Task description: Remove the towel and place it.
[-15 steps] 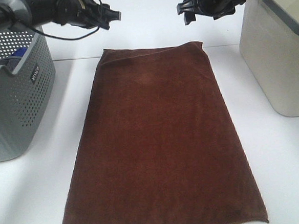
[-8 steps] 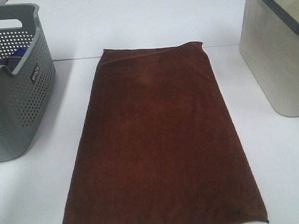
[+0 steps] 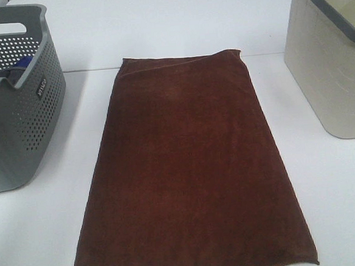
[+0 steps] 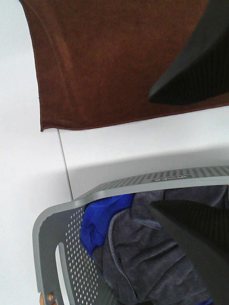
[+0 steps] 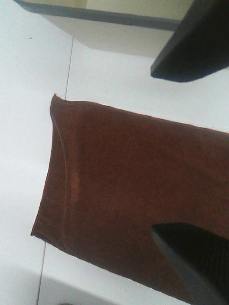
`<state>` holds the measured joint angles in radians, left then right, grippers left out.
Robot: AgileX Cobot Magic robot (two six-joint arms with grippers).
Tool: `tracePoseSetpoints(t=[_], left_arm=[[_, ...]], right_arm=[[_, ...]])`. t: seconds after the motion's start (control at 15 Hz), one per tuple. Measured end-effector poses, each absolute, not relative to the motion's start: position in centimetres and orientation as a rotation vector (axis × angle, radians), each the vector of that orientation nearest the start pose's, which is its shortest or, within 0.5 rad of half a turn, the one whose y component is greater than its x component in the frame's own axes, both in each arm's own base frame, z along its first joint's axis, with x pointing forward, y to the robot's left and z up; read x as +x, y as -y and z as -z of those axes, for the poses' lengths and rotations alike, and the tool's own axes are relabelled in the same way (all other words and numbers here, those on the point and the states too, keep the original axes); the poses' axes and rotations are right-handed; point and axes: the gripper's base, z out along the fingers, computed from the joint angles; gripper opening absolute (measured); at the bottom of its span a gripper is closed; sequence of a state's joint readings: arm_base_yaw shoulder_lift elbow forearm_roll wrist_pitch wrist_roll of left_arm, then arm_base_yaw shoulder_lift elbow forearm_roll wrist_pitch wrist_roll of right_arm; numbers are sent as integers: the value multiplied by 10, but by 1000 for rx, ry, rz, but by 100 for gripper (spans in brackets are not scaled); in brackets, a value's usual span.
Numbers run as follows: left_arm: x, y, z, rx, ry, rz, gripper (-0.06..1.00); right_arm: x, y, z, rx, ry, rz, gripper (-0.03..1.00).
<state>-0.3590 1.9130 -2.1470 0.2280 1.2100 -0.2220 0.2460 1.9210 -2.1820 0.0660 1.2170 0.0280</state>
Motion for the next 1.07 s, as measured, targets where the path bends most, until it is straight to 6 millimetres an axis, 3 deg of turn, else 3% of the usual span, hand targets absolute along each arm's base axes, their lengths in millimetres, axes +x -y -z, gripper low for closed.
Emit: tracePoseSetpoints(t=[0.07,0.2,0.27,0.4,0.47,0.87,1.07], left_arm=[[399,129,-407,172,-2418,-36,57],[370,118,-423,170,-2411,-32,57],[341,108,-429,173,-2425,-33,57],[296,91,-424,180,-2467,-46,57],[273,82,-418,178,-2490,-53,57],[143,33,-349,148,-2597,-81,57],[93,15,-326,172,-2545,-70,57]], right_arm=[[406,-108,-412,-266,-2433,-208,77],[374,-99,-422,-283,-2449,-195,77],[343,-92,-426,-286,-2469,-192,77],[305,-82,-414,-292,-2533,-184,77],[283,-77,-407,-294,-2561,-180,77],[166,-47,-321,-312,-2785,-140,77],[115,-33,-298,-330,-2758,-127,77]])
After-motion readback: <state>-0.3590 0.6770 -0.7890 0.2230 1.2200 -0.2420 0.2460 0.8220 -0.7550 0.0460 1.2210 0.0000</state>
